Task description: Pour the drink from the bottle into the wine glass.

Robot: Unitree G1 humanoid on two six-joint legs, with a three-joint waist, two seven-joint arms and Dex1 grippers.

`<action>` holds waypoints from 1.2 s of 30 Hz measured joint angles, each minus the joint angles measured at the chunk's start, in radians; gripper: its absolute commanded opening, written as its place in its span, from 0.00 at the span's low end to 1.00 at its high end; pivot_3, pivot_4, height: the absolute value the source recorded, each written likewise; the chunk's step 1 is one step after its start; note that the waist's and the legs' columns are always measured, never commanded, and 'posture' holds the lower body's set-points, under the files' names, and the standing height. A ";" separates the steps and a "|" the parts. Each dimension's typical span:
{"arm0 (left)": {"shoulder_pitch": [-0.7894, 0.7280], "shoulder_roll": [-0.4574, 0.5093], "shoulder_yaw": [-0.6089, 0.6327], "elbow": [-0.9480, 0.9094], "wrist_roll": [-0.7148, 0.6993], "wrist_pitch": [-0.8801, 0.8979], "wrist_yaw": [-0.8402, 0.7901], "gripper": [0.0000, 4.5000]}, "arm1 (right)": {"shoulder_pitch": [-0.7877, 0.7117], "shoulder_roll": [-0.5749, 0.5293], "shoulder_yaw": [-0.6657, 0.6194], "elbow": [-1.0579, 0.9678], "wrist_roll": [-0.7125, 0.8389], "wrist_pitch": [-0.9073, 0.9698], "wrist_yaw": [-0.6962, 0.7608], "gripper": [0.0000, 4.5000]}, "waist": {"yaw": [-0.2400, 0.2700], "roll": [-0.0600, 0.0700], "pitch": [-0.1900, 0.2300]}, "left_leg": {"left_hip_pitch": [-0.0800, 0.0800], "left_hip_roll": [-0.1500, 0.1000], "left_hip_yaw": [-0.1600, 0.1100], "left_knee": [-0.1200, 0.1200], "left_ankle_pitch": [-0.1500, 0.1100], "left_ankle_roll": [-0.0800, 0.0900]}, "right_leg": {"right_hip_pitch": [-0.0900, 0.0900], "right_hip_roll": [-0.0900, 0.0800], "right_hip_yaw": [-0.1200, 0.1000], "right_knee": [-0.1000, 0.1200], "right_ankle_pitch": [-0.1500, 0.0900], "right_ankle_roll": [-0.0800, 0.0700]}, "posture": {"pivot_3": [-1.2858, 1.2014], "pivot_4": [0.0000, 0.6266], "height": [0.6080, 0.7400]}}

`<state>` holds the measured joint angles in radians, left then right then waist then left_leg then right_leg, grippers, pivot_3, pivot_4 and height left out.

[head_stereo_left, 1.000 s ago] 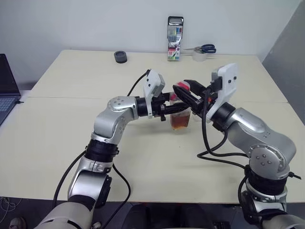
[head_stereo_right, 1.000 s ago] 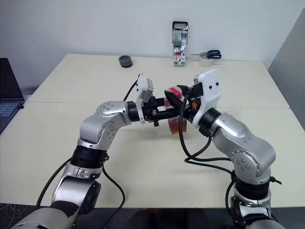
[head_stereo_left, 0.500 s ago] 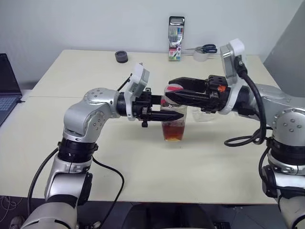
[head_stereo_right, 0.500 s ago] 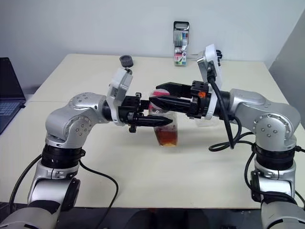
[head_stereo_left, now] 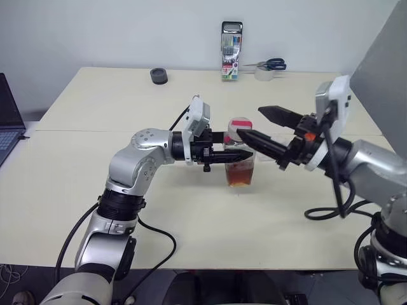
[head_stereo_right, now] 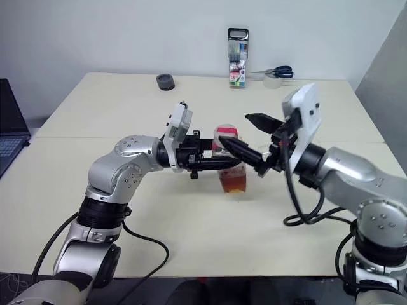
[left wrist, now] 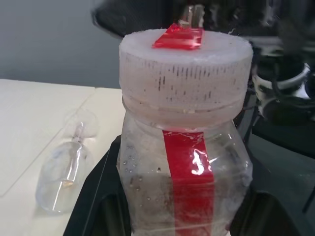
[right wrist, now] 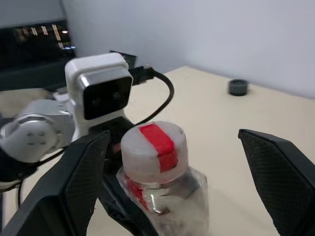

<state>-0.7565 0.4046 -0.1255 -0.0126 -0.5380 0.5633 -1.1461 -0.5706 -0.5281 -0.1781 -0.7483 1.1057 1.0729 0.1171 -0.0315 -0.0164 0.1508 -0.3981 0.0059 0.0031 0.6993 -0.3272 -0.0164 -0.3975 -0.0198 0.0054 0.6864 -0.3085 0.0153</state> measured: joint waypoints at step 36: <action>-0.022 0.057 0.015 -0.074 -0.055 0.089 -0.047 0.42 | -0.154 -0.087 0.131 0.215 -0.093 -0.104 0.366 0.42 | -0.001 0.000 0.000 | 0.000 -0.001 0.004 0.000 0.001 0.002 | -0.007 0.000 0.005 0.007 0.000 0.000 | 0.52 0.24 1.00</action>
<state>-0.7790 0.4615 -0.1106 -0.0862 -0.5929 0.6521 -1.1936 -0.7241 -0.6155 -0.0470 -0.5336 1.0123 0.9687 0.4832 -0.0326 -0.0162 0.1511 -0.3985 0.0045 0.0071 0.6995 -0.3263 -0.0143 -0.4043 -0.0196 0.0100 0.6937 -0.3086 0.0153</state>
